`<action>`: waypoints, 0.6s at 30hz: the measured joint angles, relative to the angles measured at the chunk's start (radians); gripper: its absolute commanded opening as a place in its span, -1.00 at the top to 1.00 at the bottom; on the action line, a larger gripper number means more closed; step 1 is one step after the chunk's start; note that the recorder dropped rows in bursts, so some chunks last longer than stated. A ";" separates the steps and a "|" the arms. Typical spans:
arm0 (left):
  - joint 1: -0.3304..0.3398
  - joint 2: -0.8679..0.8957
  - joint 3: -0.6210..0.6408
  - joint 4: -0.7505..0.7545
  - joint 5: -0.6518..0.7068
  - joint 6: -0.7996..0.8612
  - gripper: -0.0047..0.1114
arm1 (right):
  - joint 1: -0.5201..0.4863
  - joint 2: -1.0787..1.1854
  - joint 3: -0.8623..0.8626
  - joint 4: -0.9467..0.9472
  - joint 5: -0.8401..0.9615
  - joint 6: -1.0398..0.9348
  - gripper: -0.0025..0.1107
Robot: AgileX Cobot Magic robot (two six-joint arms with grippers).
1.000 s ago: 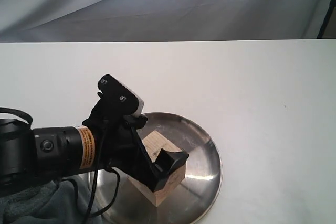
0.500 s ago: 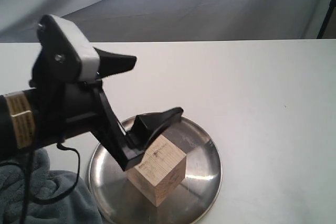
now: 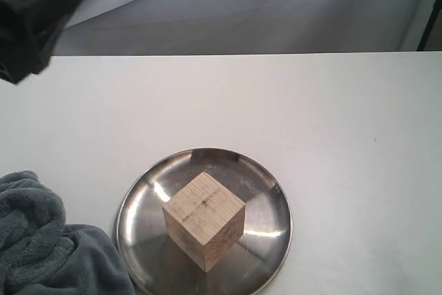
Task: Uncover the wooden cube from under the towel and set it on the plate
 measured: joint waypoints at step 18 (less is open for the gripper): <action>0.449 -0.013 0.000 -0.247 0.042 0.179 0.88 | 0.000 0.000 0.000 0.000 0.000 0.000 0.96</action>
